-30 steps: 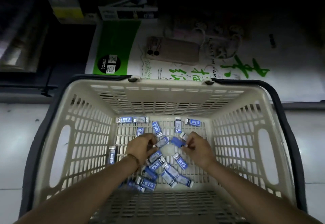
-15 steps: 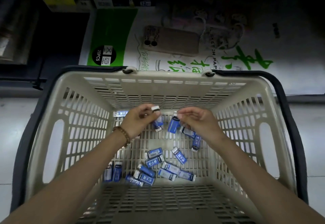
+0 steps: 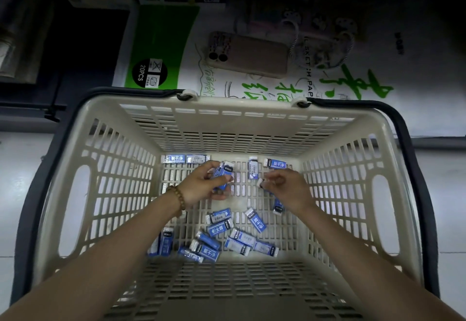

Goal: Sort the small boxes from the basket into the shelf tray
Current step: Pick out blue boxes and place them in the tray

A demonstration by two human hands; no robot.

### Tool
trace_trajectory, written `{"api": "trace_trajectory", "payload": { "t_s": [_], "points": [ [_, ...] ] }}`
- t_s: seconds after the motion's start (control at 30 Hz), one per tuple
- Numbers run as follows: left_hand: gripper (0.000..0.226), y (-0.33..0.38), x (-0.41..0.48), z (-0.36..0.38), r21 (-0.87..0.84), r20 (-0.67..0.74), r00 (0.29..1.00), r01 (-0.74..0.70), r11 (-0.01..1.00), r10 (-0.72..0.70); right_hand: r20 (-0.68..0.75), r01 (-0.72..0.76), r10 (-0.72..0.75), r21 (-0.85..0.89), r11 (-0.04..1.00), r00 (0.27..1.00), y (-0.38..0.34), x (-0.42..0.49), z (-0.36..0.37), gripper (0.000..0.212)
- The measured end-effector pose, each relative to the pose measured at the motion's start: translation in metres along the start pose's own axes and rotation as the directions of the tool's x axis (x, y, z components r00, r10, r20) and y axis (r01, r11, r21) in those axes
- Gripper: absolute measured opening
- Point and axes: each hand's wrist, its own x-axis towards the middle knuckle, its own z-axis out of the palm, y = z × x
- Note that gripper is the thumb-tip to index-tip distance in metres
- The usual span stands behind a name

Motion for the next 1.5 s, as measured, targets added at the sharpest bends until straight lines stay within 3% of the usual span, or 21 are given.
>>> {"api": "trace_trajectory", "payload": {
  "t_s": [0.1, 0.23, 0.27, 0.33, 0.4, 0.47, 0.6, 0.77, 0.9, 0.97, 1.03, 1.1, 1.2, 1.33, 1.5],
  "points": [
    [0.043, -0.003, 0.000, -0.001, -0.083, 0.000, 0.998, 0.062, 0.995, -0.062, 0.031, 0.063, -0.057, -0.254, 0.965, 0.998, 0.013, -0.005, 0.009, 0.030],
    [0.042, -0.004, -0.001, 0.001, -0.131, 0.021, 0.998, 0.064, 0.989, -0.061, -0.032, 0.113, -0.128, -0.295, 0.949, 0.991, 0.013, -0.009, 0.012, 0.021],
    [0.036, -0.003, -0.002, 0.002, -0.123, 0.031, 0.999, 0.044, 0.991, -0.041, -0.063, 0.090, -0.107, -0.221, 0.971, 0.992, 0.008, -0.010, 0.012, 0.020],
    [0.034, -0.002, -0.002, 0.003, -0.161, 0.028, 0.999, 0.033, 0.986, -0.029, -0.105, 0.036, -0.027, 0.086, 0.996, 0.994, -0.009, -0.011, 0.012, 0.018],
    [0.033, 0.000, -0.002, 0.005, -0.262, 0.032, 0.998, 0.069, 0.963, -0.063, -0.043, -0.003, 0.019, 0.358, 0.934, 0.999, -0.031, -0.014, 0.013, 0.015],
    [0.033, 0.002, -0.003, 0.008, -0.320, 0.079, 0.993, 0.104, 0.942, -0.083, 0.067, -0.066, 0.038, 0.506, 0.860, 0.997, -0.043, -0.020, 0.018, 0.016],
    [0.047, 0.000, -0.003, 0.011, -0.320, 0.128, 0.990, 0.105, 0.941, -0.067, 0.181, -0.161, 0.063, 0.601, 0.783, 0.981, -0.047, -0.027, 0.026, 0.022],
    [0.034, -0.007, 0.000, 0.007, -0.313, 0.049, 0.999, 0.026, 0.950, -0.011, 0.253, -0.163, -0.014, 0.662, 0.732, 0.967, -0.043, -0.028, 0.027, 0.022],
    [0.032, -0.010, 0.001, -0.001, -0.332, 0.039, 0.999, 0.027, 0.943, -0.015, 0.305, -0.139, -0.052, 0.570, 0.810, 0.951, -0.038, -0.025, 0.023, 0.023],
    [0.039, -0.012, 0.002, -0.005, -0.416, 0.045, 0.998, 0.065, 0.907, -0.051, 0.270, -0.077, -0.024, 0.357, 0.931, 0.963, -0.029, -0.021, 0.017, 0.016],
    [0.053, -0.014, 0.001, -0.009, -0.477, 0.064, 0.994, 0.110, 0.872, -0.090, 0.269, -0.026, 0.019, 0.026, 0.999, 0.963, -0.015, -0.020, 0.014, 0.013],
    [0.064, -0.015, 0.001, -0.009, -0.479, 0.076, 0.989, 0.146, 0.866, -0.124, 0.305, -0.019, 0.083, -0.207, 0.978, 0.949, -0.001, -0.024, 0.019, 0.023],
    [0.055, -0.016, 0.001, -0.008, -0.462, 0.074, 0.989, 0.151, 0.874, -0.131, 0.275, 0.060, 0.045, -0.362, 0.930, 0.960, 0.012, -0.029, 0.034, 0.029],
    [0.040, -0.014, -0.001, -0.008, -0.425, 0.102, 0.990, 0.135, 0.895, -0.101, 0.194, 0.027, 0.023, -0.253, 0.967, 0.981, 0.014, -0.028, 0.037, 0.019],
    [0.052, -0.011, 0.000, -0.007, -0.339, 0.117, 0.991, 0.094, 0.936, -0.057, 0.095, -0.091, 0.073, 0.200, 0.976, 0.993, -0.017, -0.015, 0.020, 0.022]
  ]
}}
